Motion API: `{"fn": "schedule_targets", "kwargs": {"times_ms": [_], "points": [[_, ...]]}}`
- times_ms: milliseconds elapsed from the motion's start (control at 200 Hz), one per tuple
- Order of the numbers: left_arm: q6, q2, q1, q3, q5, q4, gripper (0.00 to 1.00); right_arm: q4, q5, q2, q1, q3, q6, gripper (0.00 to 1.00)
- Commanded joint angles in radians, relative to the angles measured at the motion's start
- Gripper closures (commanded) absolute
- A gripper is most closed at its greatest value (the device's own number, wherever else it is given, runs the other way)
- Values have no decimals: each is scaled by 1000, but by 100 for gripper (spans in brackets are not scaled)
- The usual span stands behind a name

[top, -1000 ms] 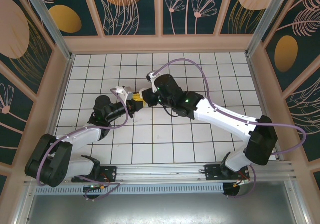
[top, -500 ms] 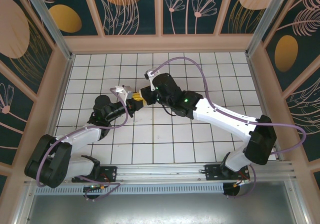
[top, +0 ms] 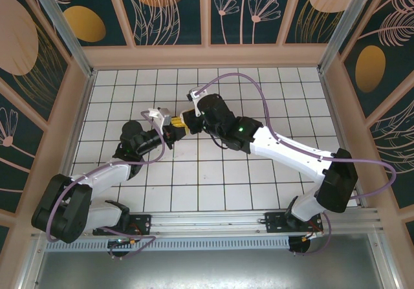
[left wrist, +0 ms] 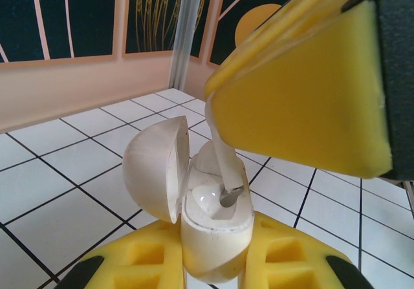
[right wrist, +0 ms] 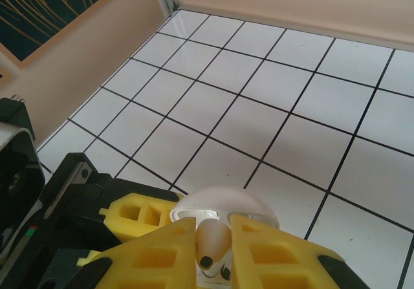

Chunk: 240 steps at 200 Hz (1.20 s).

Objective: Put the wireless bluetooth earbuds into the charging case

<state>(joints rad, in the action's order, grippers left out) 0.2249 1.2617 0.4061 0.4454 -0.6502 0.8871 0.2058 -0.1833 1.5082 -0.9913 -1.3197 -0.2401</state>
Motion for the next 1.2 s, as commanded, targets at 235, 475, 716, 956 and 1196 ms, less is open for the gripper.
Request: {"fn": "schedule_targets", "kwargs": {"times_ms": [235, 475, 716, 956, 1196], "points": [[34, -28, 7, 38, 0, 52, 90, 32, -88, 5, -36, -4, 68, 83], [37, -33, 7, 47, 1, 50, 90, 68, -153, 22, -63, -21, 91, 83], [34, -40, 7, 50, 5, 35, 90, 89, -195, 32, -103, -36, 147, 83], [4, -61, 7, 47, 20, 6, 90, 158, -253, 44, -116, -68, 166, 83], [-6, -64, 7, 48, 22, 0, 90, 127, -151, 33, -119, -60, 163, 81]]}}
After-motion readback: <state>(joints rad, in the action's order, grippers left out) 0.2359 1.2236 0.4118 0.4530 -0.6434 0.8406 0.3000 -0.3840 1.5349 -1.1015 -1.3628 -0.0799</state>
